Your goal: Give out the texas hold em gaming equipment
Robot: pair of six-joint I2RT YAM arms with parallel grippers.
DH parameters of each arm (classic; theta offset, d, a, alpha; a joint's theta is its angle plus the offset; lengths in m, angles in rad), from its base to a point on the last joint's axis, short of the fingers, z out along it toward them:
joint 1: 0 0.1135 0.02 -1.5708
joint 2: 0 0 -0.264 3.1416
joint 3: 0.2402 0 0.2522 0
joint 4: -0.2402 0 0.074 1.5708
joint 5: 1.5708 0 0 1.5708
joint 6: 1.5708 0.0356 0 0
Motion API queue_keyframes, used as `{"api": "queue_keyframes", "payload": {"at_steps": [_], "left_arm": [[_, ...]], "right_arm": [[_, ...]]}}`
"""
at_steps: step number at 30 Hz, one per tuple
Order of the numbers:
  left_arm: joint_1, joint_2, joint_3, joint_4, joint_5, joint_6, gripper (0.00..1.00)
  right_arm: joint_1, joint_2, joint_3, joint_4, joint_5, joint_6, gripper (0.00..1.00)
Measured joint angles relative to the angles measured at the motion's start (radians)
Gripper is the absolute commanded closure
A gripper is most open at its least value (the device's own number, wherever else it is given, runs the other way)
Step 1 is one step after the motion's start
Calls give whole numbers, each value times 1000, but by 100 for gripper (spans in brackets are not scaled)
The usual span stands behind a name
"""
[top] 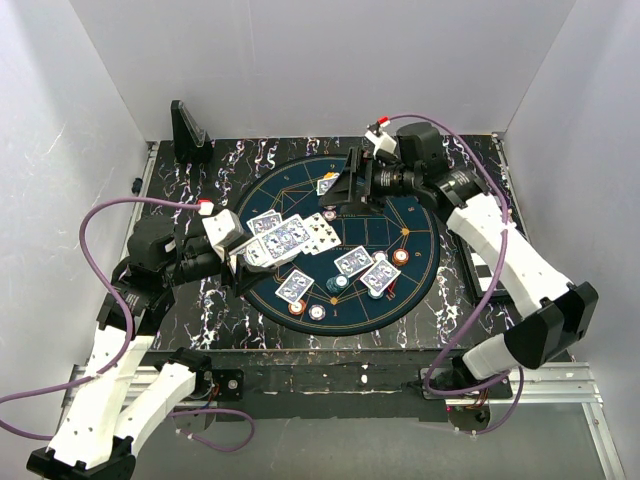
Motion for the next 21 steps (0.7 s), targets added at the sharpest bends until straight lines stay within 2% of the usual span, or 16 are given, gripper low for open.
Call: {"api": "queue_keyframes", "payload": {"at_steps": [6,21], "left_arm": [[0,0,-2,0,0,0,100],[0,17,-8,31,4,-4,100]], "right_arm": [[24,-55,-117,135,-145,116,11],[215,13,-51,147,-181,112,9]]}}
